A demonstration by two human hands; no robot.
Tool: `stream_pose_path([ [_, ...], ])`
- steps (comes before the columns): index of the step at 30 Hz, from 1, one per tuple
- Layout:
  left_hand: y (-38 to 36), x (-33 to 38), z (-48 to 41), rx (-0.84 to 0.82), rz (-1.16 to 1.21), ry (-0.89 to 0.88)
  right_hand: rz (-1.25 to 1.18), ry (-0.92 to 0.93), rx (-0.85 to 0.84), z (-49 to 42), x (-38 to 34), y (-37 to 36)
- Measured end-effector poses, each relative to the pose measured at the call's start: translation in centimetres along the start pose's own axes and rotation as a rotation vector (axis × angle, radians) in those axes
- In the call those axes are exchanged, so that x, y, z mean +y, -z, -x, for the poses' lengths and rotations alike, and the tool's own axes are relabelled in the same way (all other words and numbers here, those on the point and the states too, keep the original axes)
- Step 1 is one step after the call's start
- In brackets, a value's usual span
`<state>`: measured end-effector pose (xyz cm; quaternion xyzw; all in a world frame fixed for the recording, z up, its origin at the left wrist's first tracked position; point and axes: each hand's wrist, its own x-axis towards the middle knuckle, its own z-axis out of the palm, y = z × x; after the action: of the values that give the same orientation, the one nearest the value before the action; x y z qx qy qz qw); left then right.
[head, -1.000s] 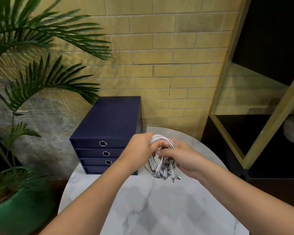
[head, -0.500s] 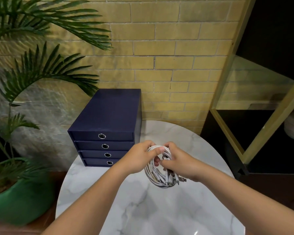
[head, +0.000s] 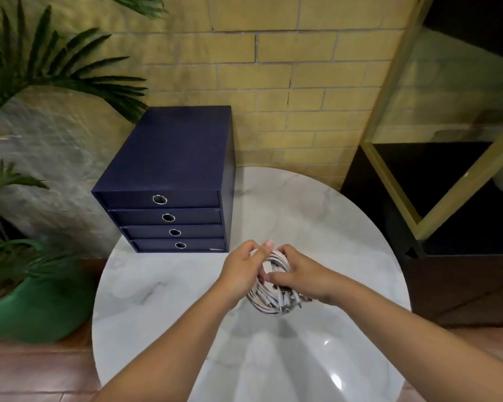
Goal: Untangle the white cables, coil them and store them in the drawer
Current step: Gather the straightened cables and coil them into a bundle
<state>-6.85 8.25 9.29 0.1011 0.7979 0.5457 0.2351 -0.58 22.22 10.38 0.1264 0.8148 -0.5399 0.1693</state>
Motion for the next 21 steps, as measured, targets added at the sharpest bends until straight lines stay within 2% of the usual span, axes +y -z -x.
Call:
stream_pose_path([
  [4, -1.2, -1.8, -1.2, 0.002, 0.086, 0.131, -0.085, -0.053, 0.069, -1.2, 2.7, -0.8],
  [9, -2.4, -4.9, -2.9, -0.169, -0.027, 0.29, -0.087, -0.18, -0.012, -3.0, 6.0, -0.7],
  [11, -2.8, -6.3, -3.5, -0.187, -0.027, 0.327, -0.093, -0.207, -0.014, -3.7, 7.1, -0.9],
  [16, -3.0, -8.2, -4.2, -0.175, -0.119, 0.288, -0.139, -0.227, 0.04, -5.3, 9.7, -2.2],
  [21, -3.2, -11.0, -4.6, -0.193, -0.243, 0.233, -0.002, -0.197, 0.151, -6.4, 12.4, -3.1],
])
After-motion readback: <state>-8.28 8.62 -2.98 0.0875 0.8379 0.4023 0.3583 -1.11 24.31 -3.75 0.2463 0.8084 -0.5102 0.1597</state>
